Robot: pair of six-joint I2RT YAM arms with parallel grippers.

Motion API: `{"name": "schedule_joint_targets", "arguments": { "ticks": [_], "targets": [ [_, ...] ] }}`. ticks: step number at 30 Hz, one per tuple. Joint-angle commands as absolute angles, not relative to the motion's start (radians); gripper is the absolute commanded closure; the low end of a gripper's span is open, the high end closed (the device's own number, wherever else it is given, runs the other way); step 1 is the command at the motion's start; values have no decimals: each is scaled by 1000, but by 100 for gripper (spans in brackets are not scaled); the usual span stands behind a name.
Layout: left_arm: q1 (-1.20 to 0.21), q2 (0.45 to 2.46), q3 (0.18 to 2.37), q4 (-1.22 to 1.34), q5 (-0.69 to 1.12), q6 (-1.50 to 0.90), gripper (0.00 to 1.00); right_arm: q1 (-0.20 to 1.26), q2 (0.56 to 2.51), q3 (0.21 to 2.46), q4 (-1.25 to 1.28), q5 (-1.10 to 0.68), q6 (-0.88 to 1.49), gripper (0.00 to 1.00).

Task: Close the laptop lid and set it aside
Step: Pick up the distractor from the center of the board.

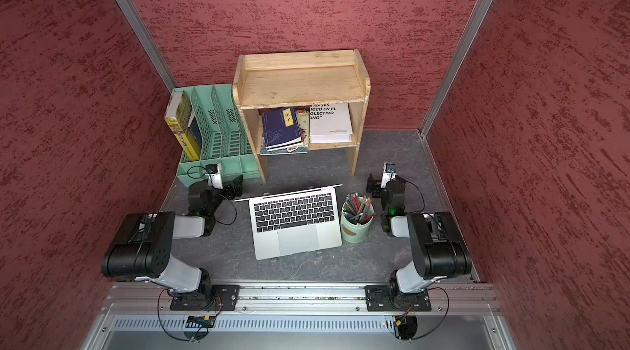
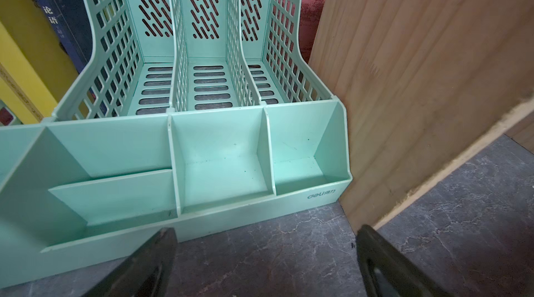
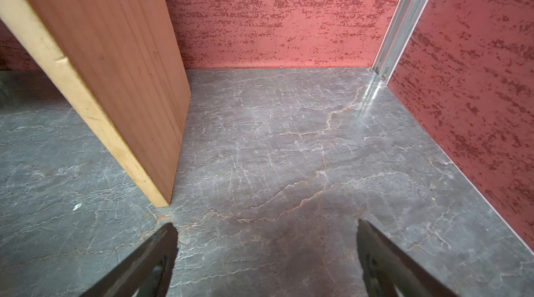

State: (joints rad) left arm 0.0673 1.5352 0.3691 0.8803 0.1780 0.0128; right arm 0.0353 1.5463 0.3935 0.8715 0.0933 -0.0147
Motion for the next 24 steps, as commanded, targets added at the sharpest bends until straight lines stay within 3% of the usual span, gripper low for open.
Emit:
{"name": "schedule_joint_targets", "arguments": {
  "ticks": [1, 19, 22, 24],
  "targets": [
    [67, 1534, 380, 887, 175, 14, 0, 31, 1541, 386, 907, 85, -4, 1],
    [81, 1516, 388, 864, 175, 1, 0, 31, 1534, 388, 897, 90, -2, 2],
    [44, 1397, 428, 704, 1, -16, 0, 31, 1406, 494, 597, 183, 22, 2],
    [23, 1304, 509, 429, -82, -38, 0, 31, 1325, 624, 313, 241, 50, 2]
  ]
}}
